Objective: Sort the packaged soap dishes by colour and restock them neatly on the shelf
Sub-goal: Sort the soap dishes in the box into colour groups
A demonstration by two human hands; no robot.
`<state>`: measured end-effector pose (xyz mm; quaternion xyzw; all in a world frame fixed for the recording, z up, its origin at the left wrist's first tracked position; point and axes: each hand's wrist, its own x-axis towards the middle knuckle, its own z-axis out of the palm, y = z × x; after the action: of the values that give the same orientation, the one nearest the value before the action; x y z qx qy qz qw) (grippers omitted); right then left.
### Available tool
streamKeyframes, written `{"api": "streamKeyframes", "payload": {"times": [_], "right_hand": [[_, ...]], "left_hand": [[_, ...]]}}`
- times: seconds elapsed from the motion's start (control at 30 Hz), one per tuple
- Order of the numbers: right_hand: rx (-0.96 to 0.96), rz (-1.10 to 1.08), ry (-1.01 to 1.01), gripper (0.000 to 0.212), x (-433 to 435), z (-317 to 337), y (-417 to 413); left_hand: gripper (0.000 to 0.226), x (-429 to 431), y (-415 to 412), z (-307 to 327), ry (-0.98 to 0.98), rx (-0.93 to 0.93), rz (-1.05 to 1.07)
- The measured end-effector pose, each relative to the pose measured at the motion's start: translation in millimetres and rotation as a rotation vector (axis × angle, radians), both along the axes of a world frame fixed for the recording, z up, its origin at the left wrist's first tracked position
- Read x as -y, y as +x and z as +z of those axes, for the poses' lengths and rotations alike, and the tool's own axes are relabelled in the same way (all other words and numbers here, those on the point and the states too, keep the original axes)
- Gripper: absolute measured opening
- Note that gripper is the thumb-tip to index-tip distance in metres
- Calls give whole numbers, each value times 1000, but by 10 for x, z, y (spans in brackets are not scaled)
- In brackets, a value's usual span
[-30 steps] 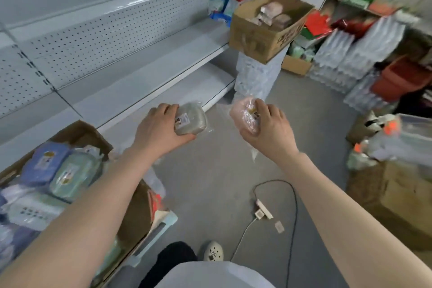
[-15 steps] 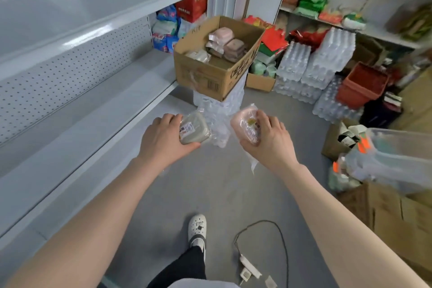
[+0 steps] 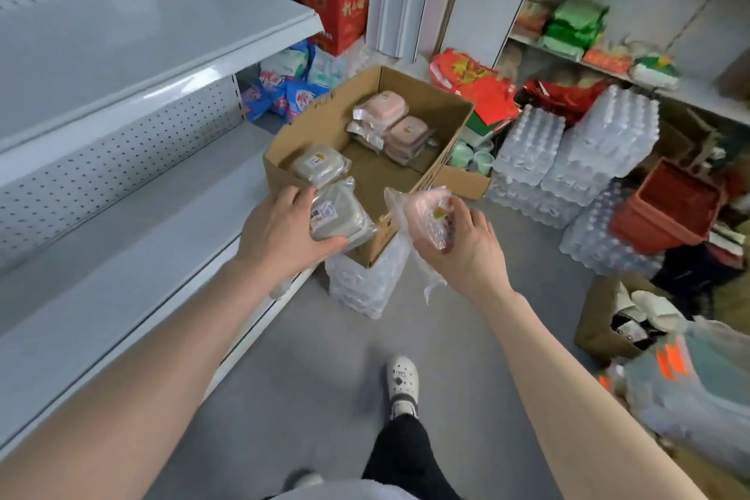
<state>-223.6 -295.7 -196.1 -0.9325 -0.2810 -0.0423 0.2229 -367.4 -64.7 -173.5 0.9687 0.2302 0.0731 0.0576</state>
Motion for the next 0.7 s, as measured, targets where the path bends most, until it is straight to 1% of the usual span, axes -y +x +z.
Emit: {"api": "streamKeyframes", "payload": {"times": [0.1, 0.27, 0.33, 0.47, 0.53, 0.63, 0.7], "right_hand": [[-16, 74, -8, 78, -294, -138, 683], [-48, 221, -34, 85, -803, -240, 1869], [-52, 292, -32, 83, -1002, -214, 2334], [38, 414, 12, 74, -1554, -205, 3273], [53, 435, -90, 78, -1828, -287, 3664], [2, 517, -377, 94, -2131, -539, 4133], [-5, 585, -547, 99, -2259, -718, 4359]], "left_hand": [[92, -179, 537, -119, -4, -10, 73], [94, -398, 1390, -274, 1, -40, 222], [93, -458, 1666, -309, -4, -40, 280], [90, -633, 2126, -385, -20, -39, 388], [90, -717, 2288, -449, -51, -57, 436], [86, -831, 2473, -582, -47, -56, 446], [83, -907, 2570, -664, -33, -60, 454]]}}
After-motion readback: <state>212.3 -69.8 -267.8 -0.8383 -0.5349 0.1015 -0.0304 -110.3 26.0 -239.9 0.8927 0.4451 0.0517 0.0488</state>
